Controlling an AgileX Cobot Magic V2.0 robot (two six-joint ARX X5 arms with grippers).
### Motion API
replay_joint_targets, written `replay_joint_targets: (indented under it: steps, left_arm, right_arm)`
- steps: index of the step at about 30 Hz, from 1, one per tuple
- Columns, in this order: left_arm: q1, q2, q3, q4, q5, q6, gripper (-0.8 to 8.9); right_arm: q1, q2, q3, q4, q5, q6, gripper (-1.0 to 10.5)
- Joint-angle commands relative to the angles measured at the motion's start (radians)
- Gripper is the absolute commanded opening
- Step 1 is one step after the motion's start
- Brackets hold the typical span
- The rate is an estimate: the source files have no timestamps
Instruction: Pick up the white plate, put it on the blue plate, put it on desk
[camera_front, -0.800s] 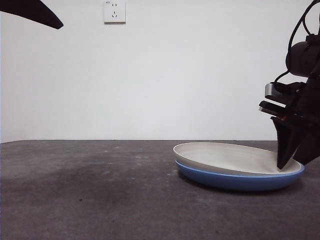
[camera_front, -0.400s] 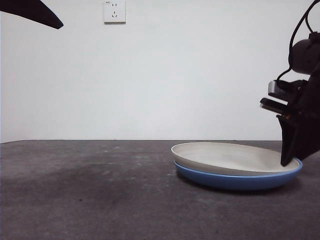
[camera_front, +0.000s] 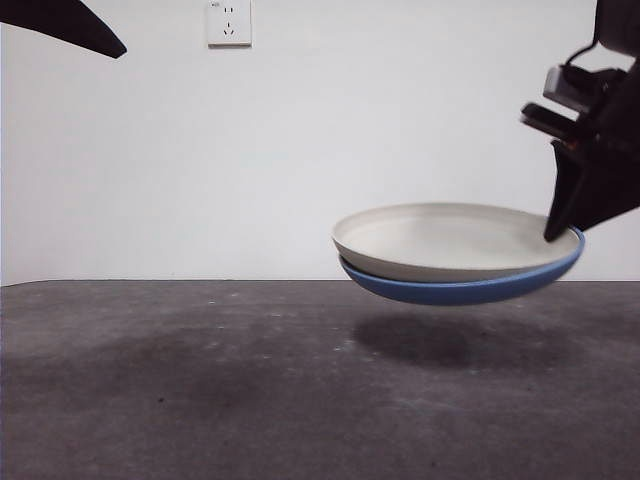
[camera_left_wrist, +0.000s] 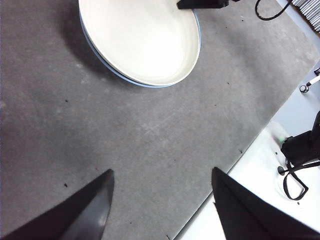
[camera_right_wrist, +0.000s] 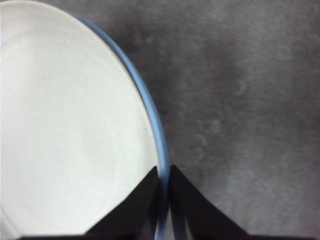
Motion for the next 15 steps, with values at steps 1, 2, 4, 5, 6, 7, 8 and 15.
replay_joint_targets:
  steps: [1,2,4,5,6,7,8,15]
  left_arm:
    - [-0.007,0.005,0.009,0.009,0.004,0.008,3.12]
    - [-0.007,0.005,0.009,0.01,0.004,0.008,3.12]
    - [-0.007,0.005,0.009,0.009,0.004,0.008,3.12]
    - [-0.007,0.005,0.009,0.009,0.004,0.008,3.12]
    - [-0.007,0.005,0.009,0.009,0.004,0.008,3.12]
    - [-0.007,0.005,0.009,0.009,0.004,0.008,3.12]
    - [-0.007,0.005,0.009,0.008,0.004,0.008,3.12]
    - [-0.007,0.005,0.009,0.008,0.004,0.008,3.12]
  right_arm:
    - [0.037,0.006,0.011,0.021,-0.012,0.041,0.1]
    - [0.052,0.007,0.011,0.027,-0.011,0.048,0.1]
    - [0.087,0.007,0.011,0.05,-0.01,0.069,0.1]
    - [0.103,0.008,0.011,0.063,-0.007,0.079,0.1]
    - [0.123,0.009,0.011,0.081,0.002,0.097,0.1]
    - [0.143,0.011,0.011,0.1,0.007,0.111,0.1]
    - [0.159,0.015,0.011,0.117,0.007,0.125,0.1]
    - [0.253,0.086,0.011,0.221,0.038,0.217,0.1]
